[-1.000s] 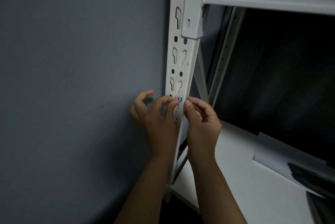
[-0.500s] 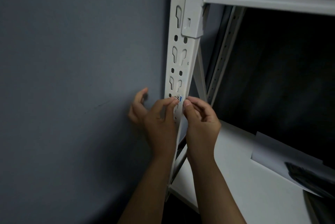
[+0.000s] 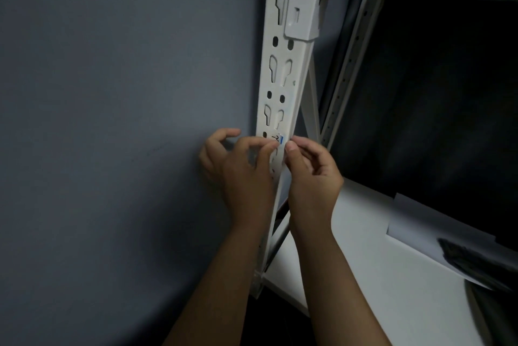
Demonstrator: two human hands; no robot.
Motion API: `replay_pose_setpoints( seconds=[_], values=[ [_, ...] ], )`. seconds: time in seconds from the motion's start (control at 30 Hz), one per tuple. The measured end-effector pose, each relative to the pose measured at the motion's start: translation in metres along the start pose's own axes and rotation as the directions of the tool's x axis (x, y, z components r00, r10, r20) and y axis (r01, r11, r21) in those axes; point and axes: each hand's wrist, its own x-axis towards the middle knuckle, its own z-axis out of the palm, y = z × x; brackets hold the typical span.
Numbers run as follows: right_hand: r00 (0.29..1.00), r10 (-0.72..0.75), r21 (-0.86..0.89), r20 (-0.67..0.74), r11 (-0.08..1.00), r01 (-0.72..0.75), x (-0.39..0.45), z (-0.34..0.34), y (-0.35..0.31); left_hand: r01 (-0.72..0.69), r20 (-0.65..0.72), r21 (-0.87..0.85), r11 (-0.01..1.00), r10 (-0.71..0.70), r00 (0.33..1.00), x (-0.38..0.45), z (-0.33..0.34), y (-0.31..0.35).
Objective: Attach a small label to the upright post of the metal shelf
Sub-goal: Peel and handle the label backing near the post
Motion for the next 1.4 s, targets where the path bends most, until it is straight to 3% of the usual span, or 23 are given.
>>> replay_pose_setpoints(
  seconds=[0.5,0.8,1.13,1.23,1.4],
  values=[
    [0.999,0.021,0.019,0.036,1.0,-0.022,0.001,-0.004,-0.002,-0.106,-0.071,-0.049,0.993,0.103,0.992,-0.005,-0.002,-0.004],
    [0.999,0.001,0.039,0.037,0.999,-0.003,-0.001,-0.002,0.0,0.039,0.007,-0.089,0.995,-0.039,0.999,-0.002,0.001,0.0],
    [0.999,-0.05,-0.006,0.002,0.999,0.05,-0.001,0.0,0.001,-0.089,-0.032,0.073,0.993,0.092,0.995,-0.001,0.0,-0.005],
    [0.999,-0.033,0.003,0.003,0.999,0.033,0.0,-0.001,0.002,-0.139,-0.063,0.072,0.988,0.144,0.988,-0.003,-0.003,-0.01],
    [1.0,-0.017,-0.002,0.006,1.0,0.017,0.001,-0.001,0.004,-0.091,-0.06,-0.028,0.995,0.089,0.994,-0.007,0.0,-0.011]
  ],
)
